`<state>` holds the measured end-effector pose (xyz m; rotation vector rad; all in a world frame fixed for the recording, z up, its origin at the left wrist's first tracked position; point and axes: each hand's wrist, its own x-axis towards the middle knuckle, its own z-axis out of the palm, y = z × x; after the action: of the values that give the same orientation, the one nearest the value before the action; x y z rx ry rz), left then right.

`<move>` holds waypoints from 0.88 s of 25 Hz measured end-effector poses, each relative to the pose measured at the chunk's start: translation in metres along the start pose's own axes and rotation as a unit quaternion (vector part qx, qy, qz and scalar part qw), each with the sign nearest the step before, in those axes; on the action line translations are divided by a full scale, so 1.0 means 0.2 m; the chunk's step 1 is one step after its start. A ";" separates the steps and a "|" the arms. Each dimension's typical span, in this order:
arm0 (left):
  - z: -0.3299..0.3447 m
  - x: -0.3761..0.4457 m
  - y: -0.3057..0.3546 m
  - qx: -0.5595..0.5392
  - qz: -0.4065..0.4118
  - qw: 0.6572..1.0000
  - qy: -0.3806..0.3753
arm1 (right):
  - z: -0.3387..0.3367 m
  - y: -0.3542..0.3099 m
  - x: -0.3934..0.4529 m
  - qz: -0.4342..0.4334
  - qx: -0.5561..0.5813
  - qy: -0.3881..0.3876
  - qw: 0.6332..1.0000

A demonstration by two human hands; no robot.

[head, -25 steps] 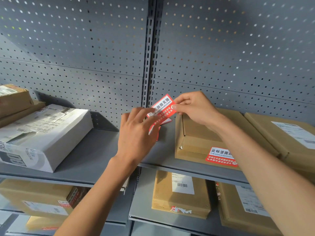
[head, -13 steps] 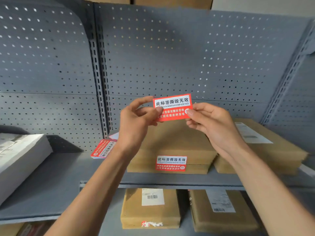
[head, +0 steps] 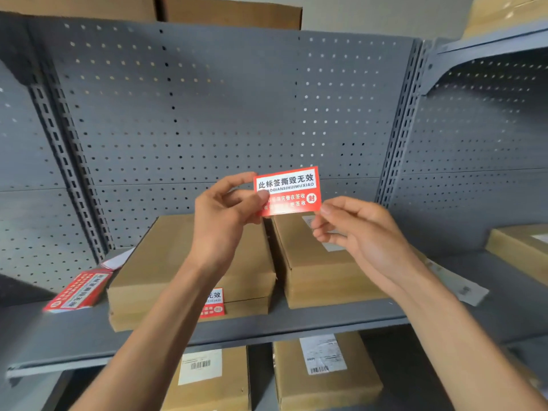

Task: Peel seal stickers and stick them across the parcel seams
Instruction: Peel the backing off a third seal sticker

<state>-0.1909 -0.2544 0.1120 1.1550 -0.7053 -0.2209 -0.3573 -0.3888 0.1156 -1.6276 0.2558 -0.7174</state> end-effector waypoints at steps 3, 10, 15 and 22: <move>0.03 0.00 -0.02 0.065 0.046 0.996 0.037 | -0.03 0.01 -0.01 -0.026 0.011 0.039 0.999; 0.14 -0.16 -0.01 0.243 0.305 0.920 -0.035 | 0.08 0.03 0.00 -0.147 -0.041 0.127 0.980; 0.13 -0.16 -0.03 0.172 0.248 0.952 -0.046 | 0.15 0.04 0.00 -0.207 -0.046 0.108 0.971; 0.13 -0.16 0.00 0.158 0.220 0.960 -0.065 | 0.18 0.04 0.01 -0.248 -0.105 0.120 0.956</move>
<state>-0.2310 -0.2583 0.1063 1.2574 -1.1242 0.2009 -0.3335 -0.3619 0.1083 -1.8287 0.0957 -1.3120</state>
